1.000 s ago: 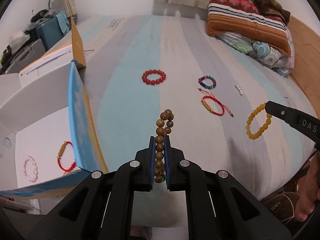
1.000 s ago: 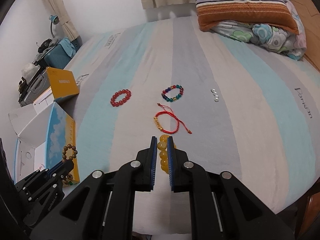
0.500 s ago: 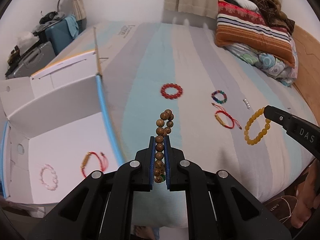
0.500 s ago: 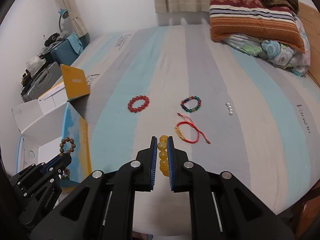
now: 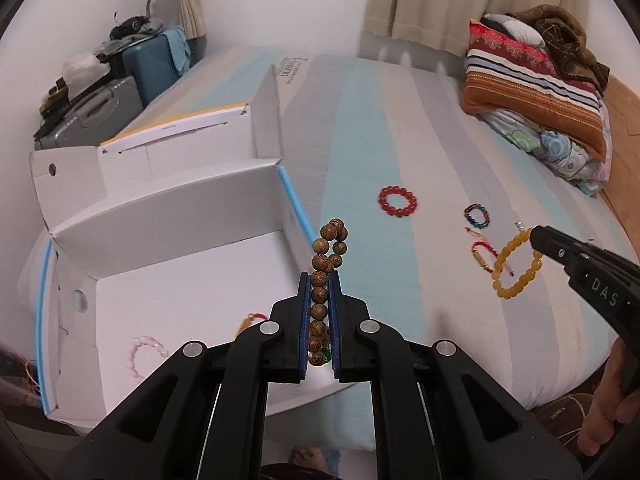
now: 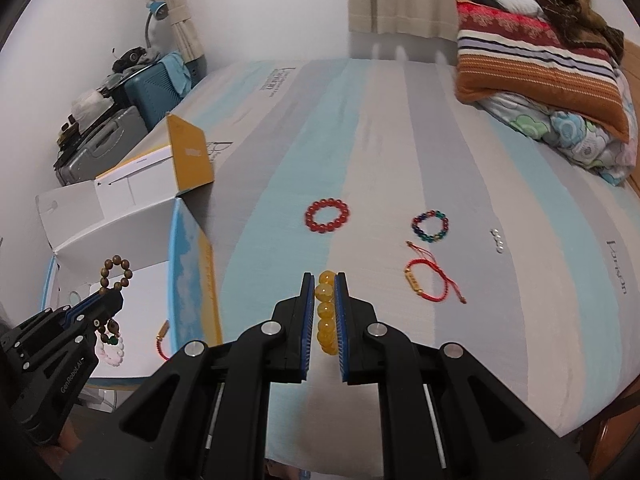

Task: Organize jewelry
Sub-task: 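Lift and carry both held bracelets over the open white box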

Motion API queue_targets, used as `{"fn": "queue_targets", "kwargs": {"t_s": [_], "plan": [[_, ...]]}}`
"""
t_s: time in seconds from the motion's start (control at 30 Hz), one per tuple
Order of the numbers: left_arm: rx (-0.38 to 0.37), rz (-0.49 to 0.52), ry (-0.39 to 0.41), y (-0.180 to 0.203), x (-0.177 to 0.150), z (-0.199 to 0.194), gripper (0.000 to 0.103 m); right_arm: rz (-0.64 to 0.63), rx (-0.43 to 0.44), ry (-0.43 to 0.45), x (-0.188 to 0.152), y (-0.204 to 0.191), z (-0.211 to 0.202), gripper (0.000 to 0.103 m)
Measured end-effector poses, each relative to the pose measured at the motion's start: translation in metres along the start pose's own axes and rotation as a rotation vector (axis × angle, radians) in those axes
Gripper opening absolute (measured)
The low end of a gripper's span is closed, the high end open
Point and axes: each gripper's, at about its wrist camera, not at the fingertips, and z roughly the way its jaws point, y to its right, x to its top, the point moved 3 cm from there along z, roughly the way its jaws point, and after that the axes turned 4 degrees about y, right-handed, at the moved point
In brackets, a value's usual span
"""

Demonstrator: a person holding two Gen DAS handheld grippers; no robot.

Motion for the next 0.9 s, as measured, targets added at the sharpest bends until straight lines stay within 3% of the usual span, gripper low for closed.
{"fn": "queue_targets", "kwargs": {"t_s": [0.9], "plan": [[0.147, -0.149, 0.000, -0.158, -0.036, -0.028, 0.007, -0.172, 0.172, 0.002, -0.001, -0.172, 0.016, 0.009]]}}
